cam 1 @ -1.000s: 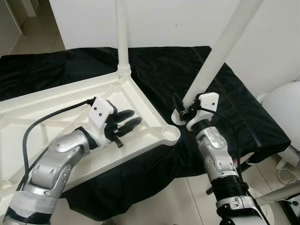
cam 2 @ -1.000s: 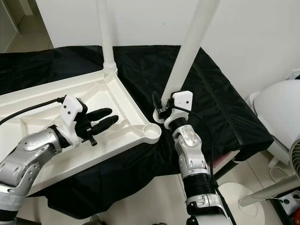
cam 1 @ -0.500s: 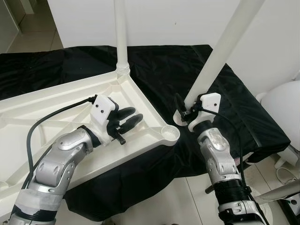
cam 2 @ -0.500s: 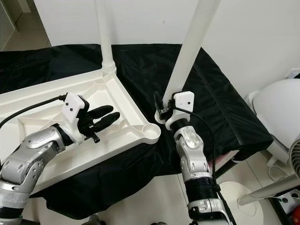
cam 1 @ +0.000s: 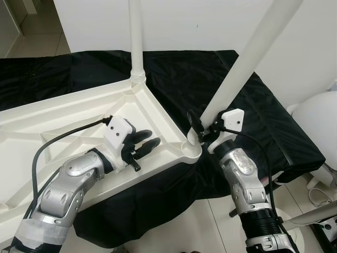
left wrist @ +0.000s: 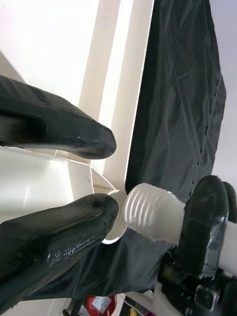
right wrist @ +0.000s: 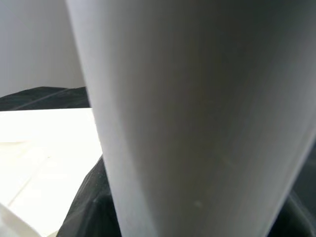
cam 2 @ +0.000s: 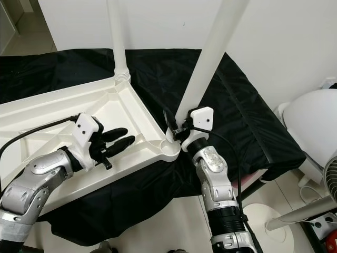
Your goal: Building children table
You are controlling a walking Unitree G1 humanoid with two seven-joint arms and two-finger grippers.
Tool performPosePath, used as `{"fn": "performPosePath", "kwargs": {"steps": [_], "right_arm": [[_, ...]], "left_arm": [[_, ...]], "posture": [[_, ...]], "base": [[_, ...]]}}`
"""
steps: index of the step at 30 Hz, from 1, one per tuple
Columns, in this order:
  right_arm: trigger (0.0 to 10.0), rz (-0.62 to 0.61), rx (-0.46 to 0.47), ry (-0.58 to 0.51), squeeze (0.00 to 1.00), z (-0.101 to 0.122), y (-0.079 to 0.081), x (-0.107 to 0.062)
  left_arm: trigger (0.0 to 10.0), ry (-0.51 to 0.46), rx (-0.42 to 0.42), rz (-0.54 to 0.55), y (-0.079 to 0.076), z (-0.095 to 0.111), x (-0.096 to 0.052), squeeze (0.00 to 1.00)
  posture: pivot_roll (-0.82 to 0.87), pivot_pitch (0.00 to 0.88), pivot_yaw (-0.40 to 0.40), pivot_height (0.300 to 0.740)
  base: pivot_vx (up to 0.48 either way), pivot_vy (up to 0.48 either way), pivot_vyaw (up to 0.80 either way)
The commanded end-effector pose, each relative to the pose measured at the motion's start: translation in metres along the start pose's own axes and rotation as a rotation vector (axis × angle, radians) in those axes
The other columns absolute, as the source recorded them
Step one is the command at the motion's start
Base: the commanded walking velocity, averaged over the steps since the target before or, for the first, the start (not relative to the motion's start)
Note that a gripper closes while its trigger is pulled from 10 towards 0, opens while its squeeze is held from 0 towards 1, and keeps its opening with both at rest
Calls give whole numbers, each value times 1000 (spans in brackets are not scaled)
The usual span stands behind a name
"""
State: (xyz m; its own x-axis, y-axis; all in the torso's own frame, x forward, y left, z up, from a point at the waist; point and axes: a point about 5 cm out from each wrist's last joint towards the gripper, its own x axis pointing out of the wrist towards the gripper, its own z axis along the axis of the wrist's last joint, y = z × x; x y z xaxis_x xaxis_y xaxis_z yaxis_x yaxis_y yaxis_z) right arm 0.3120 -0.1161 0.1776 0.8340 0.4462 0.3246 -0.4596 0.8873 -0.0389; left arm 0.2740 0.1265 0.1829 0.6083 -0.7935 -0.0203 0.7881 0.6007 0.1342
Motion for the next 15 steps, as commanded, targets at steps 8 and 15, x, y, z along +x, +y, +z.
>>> {"fn": "performPosePath", "kwargs": {"steps": [8, 15], "right_arm": [[10000, 88, 21, 35, 0, -4, 6, -7], [10000, 115, 29, 56, 0, -7, 8, -8]], "left_arm": [[10000, 18, -19, -65, -9, -2, -4, 0], [10000, 21, -10, -71, -10, -1, -5, 0]], "posture": [[164, 107, -53, 740], [183, 116, -57, 740]], "base": [[0, 0, 0], [0, 0, 0]]}}
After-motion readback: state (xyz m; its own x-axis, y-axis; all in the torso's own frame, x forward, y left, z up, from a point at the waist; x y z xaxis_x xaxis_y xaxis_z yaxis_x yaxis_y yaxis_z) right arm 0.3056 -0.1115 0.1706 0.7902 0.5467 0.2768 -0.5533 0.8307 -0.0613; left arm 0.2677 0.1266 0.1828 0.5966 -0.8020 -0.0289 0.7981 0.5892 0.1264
